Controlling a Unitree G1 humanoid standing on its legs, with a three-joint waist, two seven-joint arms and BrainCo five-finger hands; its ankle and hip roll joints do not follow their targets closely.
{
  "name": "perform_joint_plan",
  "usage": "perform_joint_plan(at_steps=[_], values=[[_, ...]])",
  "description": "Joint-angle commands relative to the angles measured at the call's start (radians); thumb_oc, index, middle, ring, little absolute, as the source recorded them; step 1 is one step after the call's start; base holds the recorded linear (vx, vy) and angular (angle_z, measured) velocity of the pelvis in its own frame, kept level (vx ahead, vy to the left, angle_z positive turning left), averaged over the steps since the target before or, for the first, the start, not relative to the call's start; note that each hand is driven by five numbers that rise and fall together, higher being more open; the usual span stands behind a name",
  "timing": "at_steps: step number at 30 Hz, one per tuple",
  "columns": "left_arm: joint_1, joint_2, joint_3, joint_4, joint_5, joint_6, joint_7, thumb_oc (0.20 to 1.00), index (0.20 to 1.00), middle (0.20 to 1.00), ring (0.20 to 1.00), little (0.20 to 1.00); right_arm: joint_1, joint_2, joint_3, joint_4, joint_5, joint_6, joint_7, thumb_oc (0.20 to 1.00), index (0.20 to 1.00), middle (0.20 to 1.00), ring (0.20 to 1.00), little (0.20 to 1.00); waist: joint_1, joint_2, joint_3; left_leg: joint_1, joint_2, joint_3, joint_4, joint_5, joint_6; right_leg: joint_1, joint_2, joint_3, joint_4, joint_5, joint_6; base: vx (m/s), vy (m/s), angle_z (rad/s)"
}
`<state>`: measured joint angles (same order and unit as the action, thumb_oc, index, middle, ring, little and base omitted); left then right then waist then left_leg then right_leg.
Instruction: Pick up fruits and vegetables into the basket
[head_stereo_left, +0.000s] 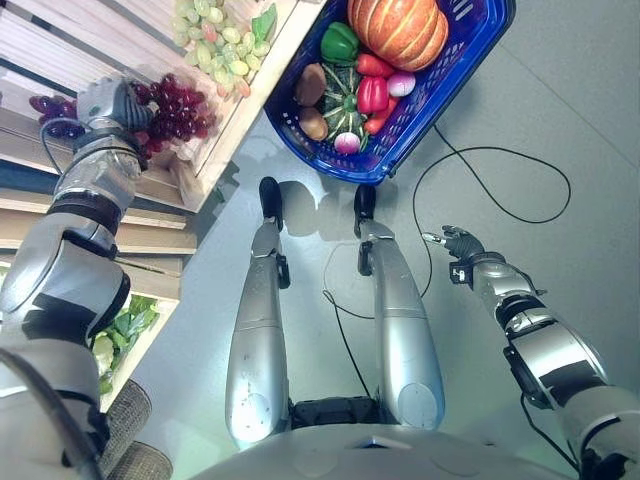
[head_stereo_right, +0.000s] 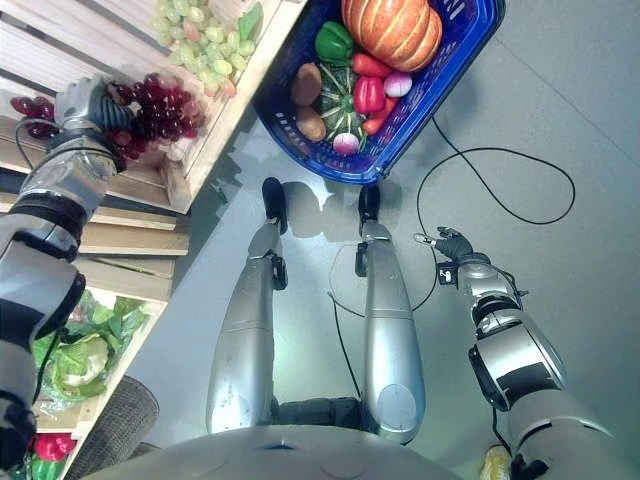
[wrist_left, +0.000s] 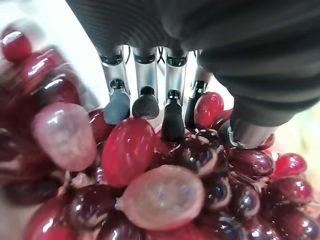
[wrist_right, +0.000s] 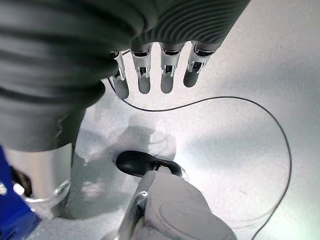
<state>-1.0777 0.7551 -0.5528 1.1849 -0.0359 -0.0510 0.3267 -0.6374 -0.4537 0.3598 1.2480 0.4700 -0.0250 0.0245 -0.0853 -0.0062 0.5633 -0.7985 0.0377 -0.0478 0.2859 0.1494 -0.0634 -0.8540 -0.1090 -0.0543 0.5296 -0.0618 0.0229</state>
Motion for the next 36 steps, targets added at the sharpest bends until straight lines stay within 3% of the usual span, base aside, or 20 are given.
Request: perform_joint_plan(at_steps=[1, 4, 12, 19, 24, 26, 28, 32, 33, 36], values=[[0.04, 0.016, 0.123, -0.018, -0.248, -0.107, -0.024, 0.2, 0.2, 0.2, 0.2, 0.2, 0.094, -0.015, -0.037, -0.025, 0.042, -0.038, -0.019, 1.0, 1.0, 1.0, 1.0, 1.0, 0.033, -0.002, -0.043, -0.012, 0.009, 0.013, 0.086, -0.082, 0.056, 0.037, 0.012, 0.041, -0.142, 0.146, 0.027, 0.01, -0.034, 0.07], [0.094, 0.007, 0.19, -0.088, -0.389, -0.181, -0.061, 0.2, 0.2, 0.2, 0.2, 0.2, 0.107, -0.01, -0.059, -0.057, 0.05, -0.075, -0.02, 1.0, 1.0, 1.0, 1.0, 1.0, 0.04, 0.0, -0.043, -0.003, 0.007, 0.013, 0.082, -0.083, 0.056, 0.046, 0.013, 0.039, -0.143, 0.143, 0.025, 0.0, -0.033, 0.04], [0.141, -0.011, 0.284, -0.181, -0.634, -0.294, -0.165, 0.2, 0.2, 0.2, 0.2, 0.2, 0.112, -0.008, -0.083, -0.125, 0.085, -0.139, -0.001, 1.0, 1.0, 1.0, 1.0, 1.0, 0.046, -0.003, -0.043, 0.016, 0.01, 0.013, 0.078, -0.091, 0.057, 0.063, 0.016, 0.033, -0.135, 0.131, 0.021, 0.0, -0.004, 0.0], [0.201, -0.054, 0.346, -0.341, -0.823, -0.426, -0.264, 0.2, 0.2, 0.2, 0.2, 0.2, 0.146, 0.023, -0.107, -0.371, 0.124, -0.245, -0.057, 1.0, 1.0, 1.0, 1.0, 1.0, 0.045, -0.004, -0.043, 0.027, 0.004, 0.015, 0.076, -0.1, 0.059, 0.071, 0.015, 0.029, -0.135, 0.126, 0.019, 0.0, -0.017, 0.02], [0.233, -0.078, 0.36, -0.407, -0.699, -0.431, -0.207, 0.2, 0.2, 0.2, 0.2, 0.2, 0.153, 0.038, -0.1, -0.488, 0.106, -0.256, -0.092, 1.0, 1.0, 1.0, 1.0, 1.0, 0.048, -0.003, -0.043, 0.031, -0.004, 0.013, 0.074, -0.103, 0.058, 0.077, 0.014, 0.025, -0.139, 0.122, 0.019, 0.0, 0.0, 0.0], [0.226, -0.066, 0.326, -0.402, -0.474, -0.386, -0.047, 0.2, 0.2, 0.2, 0.2, 0.2, 0.141, 0.031, -0.09, -0.543, 0.109, -0.228, -0.105, 1.0, 1.0, 1.0, 1.0, 1.0, 0.049, -0.004, -0.043, 0.03, -0.003, 0.016, 0.068, -0.098, 0.056, 0.079, 0.012, 0.021, -0.142, 0.12, 0.018, -0.03, -0.004, 0.0], [0.193, -0.027, 0.275, -0.348, -0.149, -0.288, 0.123, 1.0, 1.0, 1.0, 1.0, 1.0, 0.132, 0.018, -0.082, -0.536, 0.123, -0.226, -0.1, 1.0, 1.0, 1.0, 1.0, 1.0, 0.047, -0.004, -0.043, 0.03, 0.0, 0.018, 0.068, -0.096, 0.054, 0.081, 0.01, 0.018, -0.143, 0.116, 0.018, 0.0, 0.0, 0.0], [0.123, 0.036, 0.148, -0.25, 0.092, -0.102, 0.215, 1.0, 1.0, 1.0, 1.0, 1.0, 0.125, -0.013, -0.065, -0.498, 0.132, -0.201, -0.117, 1.0, 1.0, 1.0, 1.0, 1.0, 0.042, -0.003, -0.043, 0.031, 0.005, 0.023, 0.06, -0.088, 0.05, 0.084, 0.009, 0.02, -0.154, 0.119, 0.018, -0.01, 0.018, -0.01], [0.122, 0.036, 0.147, -0.25, 0.092, -0.102, 0.215, 1.0, 1.0, 1.0, 1.0, 1.0, 0.124, -0.013, -0.065, -0.498, 0.132, -0.201, -0.116, 1.0, 1.0, 1.0, 1.0, 1.0, 0.042, -0.003, -0.043, 0.031, 0.005, 0.023, 0.06, -0.088, 0.05, 0.084, 0.009, 0.02, -0.154, 0.119, 0.018, 0.0, 0.0, 0.0], [0.08, 0.031, 0.052, -0.146, 0.19, -0.02, 0.269, 1.0, 1.0, 1.0, 1.0, 1.0, 0.105, -0.024, -0.058, -0.338, 0.143, -0.234, -0.111, 1.0, 1.0, 1.0, 1.0, 1.0, 0.037, -0.006, -0.043, 0.024, 0.01, 0.029, 0.059, -0.087, 0.051, 0.08, 0.008, 0.02, -0.161, 0.125, 0.021, 0.0, 0.0, 0.0]])
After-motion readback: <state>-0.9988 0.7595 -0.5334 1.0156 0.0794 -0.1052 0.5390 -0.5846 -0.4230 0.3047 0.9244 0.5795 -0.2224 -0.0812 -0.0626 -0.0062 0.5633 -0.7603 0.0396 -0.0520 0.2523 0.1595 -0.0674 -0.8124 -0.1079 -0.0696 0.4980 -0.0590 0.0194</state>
